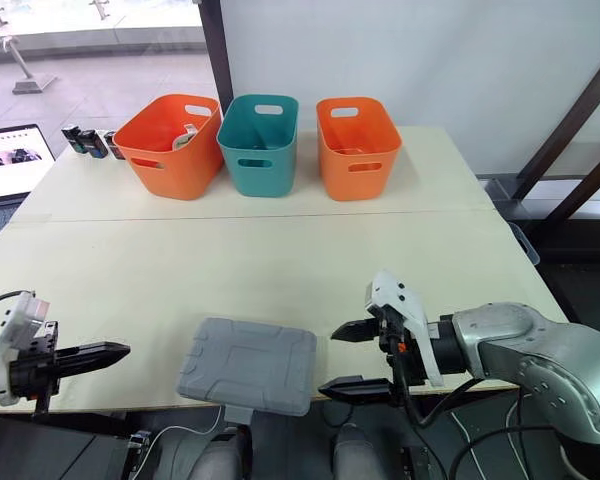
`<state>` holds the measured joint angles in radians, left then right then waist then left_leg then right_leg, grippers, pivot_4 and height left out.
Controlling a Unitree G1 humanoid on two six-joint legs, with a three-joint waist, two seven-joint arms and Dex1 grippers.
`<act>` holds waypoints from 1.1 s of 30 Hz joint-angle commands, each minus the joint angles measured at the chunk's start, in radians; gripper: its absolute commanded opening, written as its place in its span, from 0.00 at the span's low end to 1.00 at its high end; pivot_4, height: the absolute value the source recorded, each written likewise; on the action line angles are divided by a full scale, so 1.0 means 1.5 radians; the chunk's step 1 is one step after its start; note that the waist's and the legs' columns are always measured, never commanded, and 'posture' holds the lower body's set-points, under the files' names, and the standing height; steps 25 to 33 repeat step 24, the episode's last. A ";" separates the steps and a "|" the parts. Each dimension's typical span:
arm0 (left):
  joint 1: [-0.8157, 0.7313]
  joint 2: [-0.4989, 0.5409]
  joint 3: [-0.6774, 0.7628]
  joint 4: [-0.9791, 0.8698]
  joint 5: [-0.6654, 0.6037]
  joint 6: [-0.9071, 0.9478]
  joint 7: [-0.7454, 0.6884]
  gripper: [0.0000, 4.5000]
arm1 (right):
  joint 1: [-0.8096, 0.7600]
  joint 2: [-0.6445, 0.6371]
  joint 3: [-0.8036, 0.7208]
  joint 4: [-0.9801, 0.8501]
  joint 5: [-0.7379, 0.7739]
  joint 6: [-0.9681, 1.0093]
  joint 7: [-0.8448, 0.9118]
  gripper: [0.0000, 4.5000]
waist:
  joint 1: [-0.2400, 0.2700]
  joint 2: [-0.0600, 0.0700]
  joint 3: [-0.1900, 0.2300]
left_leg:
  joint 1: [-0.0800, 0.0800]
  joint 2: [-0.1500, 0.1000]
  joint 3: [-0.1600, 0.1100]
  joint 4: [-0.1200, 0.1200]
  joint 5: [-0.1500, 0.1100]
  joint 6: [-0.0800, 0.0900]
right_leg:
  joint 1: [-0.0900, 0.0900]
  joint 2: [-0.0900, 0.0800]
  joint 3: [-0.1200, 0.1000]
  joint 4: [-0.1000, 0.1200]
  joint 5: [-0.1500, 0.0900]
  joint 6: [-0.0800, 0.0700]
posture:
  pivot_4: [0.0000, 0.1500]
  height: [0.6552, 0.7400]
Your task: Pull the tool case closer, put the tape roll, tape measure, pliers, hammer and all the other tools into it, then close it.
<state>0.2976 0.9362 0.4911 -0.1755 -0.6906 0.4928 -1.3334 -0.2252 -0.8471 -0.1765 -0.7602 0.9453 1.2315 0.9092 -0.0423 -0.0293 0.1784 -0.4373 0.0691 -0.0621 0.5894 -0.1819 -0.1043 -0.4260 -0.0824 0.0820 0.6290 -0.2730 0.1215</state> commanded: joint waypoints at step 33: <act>-0.037 -0.013 0.017 0.019 0.055 -0.080 0.059 0.00 | 0.147 -0.060 -0.035 0.105 -0.210 -0.426 0.095 0.99 | 0.000 0.000 0.000 | -0.002 0.000 -0.001 0.003 0.000 0.000 | 0.001 0.000 0.000 0.002 0.001 0.001 | 1.00 1.00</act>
